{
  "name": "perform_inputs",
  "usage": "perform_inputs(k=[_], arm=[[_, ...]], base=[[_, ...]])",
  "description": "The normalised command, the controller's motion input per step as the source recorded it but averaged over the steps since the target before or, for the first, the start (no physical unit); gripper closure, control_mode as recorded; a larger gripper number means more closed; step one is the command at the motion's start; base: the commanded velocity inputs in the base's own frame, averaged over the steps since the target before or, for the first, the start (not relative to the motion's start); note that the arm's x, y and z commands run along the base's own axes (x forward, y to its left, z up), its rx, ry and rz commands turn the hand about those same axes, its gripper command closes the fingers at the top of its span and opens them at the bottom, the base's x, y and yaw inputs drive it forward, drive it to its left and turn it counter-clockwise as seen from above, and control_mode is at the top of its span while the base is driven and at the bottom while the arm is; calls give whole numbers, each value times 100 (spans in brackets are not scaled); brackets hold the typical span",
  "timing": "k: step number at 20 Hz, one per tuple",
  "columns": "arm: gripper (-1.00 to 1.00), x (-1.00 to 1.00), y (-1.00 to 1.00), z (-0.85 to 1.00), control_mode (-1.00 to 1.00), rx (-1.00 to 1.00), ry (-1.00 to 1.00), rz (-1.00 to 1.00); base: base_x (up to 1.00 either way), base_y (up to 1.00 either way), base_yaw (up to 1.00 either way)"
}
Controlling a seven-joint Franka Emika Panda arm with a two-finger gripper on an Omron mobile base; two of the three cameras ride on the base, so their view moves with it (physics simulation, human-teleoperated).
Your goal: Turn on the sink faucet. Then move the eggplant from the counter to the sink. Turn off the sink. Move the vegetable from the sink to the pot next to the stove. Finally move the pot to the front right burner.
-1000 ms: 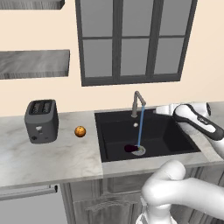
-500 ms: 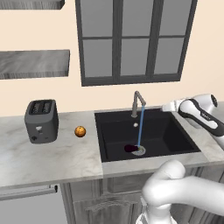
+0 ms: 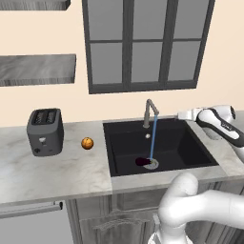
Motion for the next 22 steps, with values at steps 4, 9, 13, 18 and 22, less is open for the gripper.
perform_inputs(k=[4, 9, 13, 18, 22], arm=[[-100, 20, -42, -23, -100, -6, -22, 20], [-100, 0, -2, 7, -100, -6, 7, -10], [-100, 0, 0, 0, -100, -8, 18, -12], [-100, 11, 0, -9, -100, -10, 22, -6], [-100, 21, 0, -8, -100, -9, 26, -2]], base=[[0, 0, 0], [0, 0, 0], [0, 0, 0], [0, 0, 0], [0, 0, 0]])
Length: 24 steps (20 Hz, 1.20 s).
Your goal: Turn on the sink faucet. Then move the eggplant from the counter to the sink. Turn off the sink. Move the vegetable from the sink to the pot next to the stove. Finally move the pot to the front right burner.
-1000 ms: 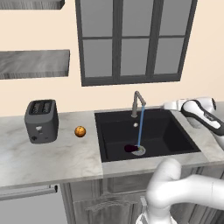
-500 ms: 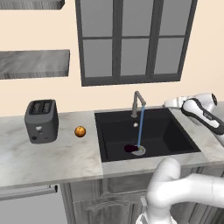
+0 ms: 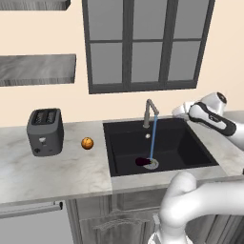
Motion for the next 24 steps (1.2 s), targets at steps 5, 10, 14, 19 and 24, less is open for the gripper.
perform_inputs(k=[5, 10, 14, 19, 24], arm=[[-100, 13, -4, -10, -100, -2, 19, -4], [-100, -1, -12, -12, -100, 6, 6, -3], [-100, -12, 0, -18, -100, 14, 4, -14], [-100, 0, 0, -10, -100, 18, 5, -23], [-100, 0, 1, 0, -100, 17, 11, -28]], base=[[0, 0, 0], [0, 0, 0], [0, 0, 0], [0, 0, 0], [0, 0, 0]])
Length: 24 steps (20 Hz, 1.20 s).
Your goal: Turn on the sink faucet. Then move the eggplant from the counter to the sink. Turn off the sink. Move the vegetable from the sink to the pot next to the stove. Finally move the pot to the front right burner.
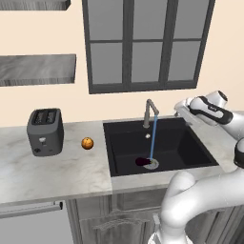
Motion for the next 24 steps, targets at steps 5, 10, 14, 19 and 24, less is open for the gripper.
perform_inputs(k=[5, 10, 14, 19, 24], arm=[[-100, -7, 0, 2, -100, 15, 16, -27], [-100, -2, 0, 4, -100, 16, 24, -22], [-100, 0, 2, 0, -100, 17, 20, -19], [-100, -16, -2, -2, -100, 17, 12, -5], [-100, 0, 24, 0, -100, 12, 14, -8]], base=[[0, 0, 0], [0, 0, 0], [0, 0, 0], [0, 0, 0], [0, 0, 0]])
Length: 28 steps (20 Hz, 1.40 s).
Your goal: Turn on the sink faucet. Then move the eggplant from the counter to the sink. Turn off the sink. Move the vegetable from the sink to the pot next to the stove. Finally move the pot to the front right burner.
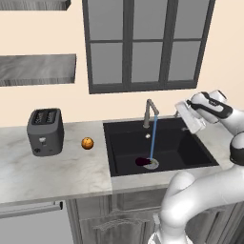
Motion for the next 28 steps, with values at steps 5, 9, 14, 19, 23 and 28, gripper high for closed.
perform_inputs(k=[5, 9, 14, 19, 23, 28], arm=[[-100, 3, 27, -5, -100, 16, 7, -13], [-100, 4, 4, -3, -100, 15, 8, -14], [-100, 17, 5, -2, -100, 9, 12, -17], [-100, 31, 1, -5, -100, 2, 16, -10], [-100, 44, 0, -12, -100, 0, 14, 0], [-100, 47, -1, -11, -100, 5, 16, 0]], base=[[0, 0, 0], [0, 0, 0], [0, 0, 0], [0, 0, 0], [0, 0, 0], [0, 0, 0]])
